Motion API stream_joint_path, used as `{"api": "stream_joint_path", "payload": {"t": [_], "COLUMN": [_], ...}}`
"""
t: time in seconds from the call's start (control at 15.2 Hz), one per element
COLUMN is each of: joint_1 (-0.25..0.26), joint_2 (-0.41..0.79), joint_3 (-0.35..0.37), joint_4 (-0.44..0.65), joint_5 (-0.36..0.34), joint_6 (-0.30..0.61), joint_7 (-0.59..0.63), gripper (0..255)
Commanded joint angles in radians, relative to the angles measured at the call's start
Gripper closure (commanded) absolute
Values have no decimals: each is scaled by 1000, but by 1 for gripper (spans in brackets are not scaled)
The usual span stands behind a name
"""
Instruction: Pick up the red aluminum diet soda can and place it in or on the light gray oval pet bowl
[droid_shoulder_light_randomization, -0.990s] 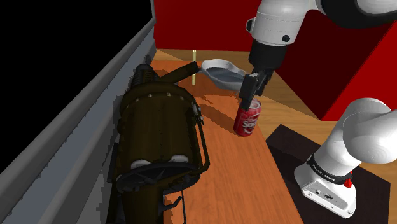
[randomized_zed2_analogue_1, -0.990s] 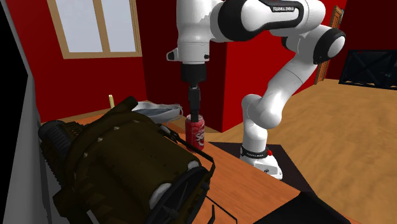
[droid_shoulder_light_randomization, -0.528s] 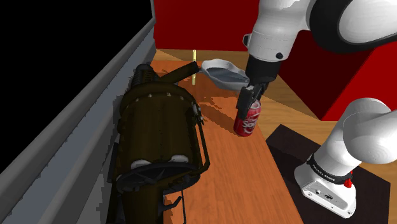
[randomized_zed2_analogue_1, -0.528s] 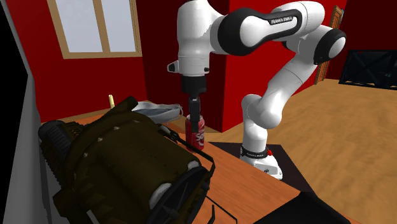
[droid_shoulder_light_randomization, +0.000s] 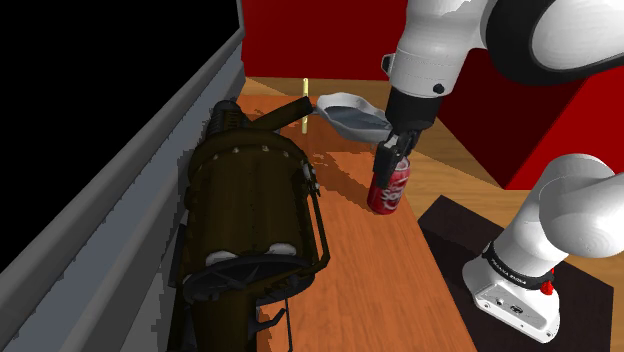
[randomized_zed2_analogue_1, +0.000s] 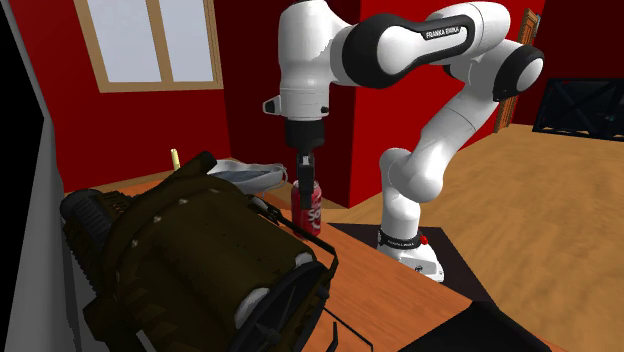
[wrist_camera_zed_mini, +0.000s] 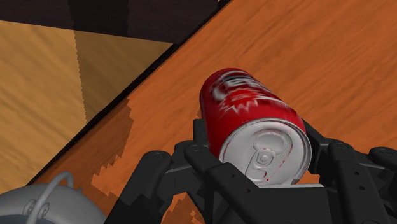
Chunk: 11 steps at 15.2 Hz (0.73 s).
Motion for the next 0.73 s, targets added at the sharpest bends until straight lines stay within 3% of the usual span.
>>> {"api": "stream_joint_path", "payload": {"t": [0.0, 0.46, 0.66], "joint_1": [0, 0, -3], "joint_2": [0, 0, 1], "joint_3": [0, 0, -9], "joint_4": [-1, -1, 39], "joint_5": [0, 0, -8], "joint_6": [0, 0, -39], "joint_7": [0, 0, 2], "gripper": [255, 255, 255]}}
